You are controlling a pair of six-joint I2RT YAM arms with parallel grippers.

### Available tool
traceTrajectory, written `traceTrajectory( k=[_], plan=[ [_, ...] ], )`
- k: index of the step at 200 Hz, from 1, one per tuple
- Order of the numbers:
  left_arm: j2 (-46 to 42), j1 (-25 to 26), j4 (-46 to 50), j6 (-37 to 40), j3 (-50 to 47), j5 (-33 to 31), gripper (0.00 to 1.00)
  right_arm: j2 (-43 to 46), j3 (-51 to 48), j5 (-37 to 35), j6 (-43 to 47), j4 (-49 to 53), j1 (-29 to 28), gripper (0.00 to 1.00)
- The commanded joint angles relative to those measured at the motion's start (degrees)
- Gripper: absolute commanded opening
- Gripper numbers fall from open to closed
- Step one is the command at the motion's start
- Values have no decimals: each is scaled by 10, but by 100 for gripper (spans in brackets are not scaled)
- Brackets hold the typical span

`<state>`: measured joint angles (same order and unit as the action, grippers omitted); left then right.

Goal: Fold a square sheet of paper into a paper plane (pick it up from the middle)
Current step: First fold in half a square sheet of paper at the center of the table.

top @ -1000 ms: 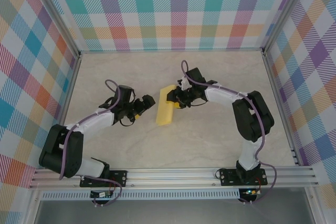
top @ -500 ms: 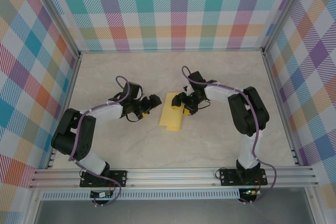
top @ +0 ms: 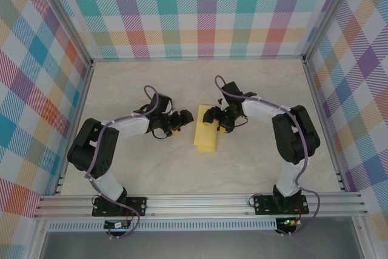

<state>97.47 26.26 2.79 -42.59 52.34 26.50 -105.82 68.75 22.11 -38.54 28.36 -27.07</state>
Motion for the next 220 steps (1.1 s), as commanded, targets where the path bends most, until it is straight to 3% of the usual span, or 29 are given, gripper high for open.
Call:
traceTrajectory(
  k=[1, 62, 94, 167, 220],
  plan=[
    [25, 19, -11, 5, 26, 29, 83, 16, -18, 0, -7, 5, 11, 77],
    [64, 45, -53, -10, 47, 63, 78, 18, -41, 14, -14, -12, 27, 76],
    [80, 49, -68, -15, 54, 81, 66, 28, -58, 30, -25, -34, 34, 76],
    [104, 62, -87, -17, 73, 124, 53, 41, -96, 81, -59, -100, 52, 77],
    [112, 64, -84, -17, 80, 136, 32, 38, -94, 84, -66, -105, 53, 77]
  ],
)
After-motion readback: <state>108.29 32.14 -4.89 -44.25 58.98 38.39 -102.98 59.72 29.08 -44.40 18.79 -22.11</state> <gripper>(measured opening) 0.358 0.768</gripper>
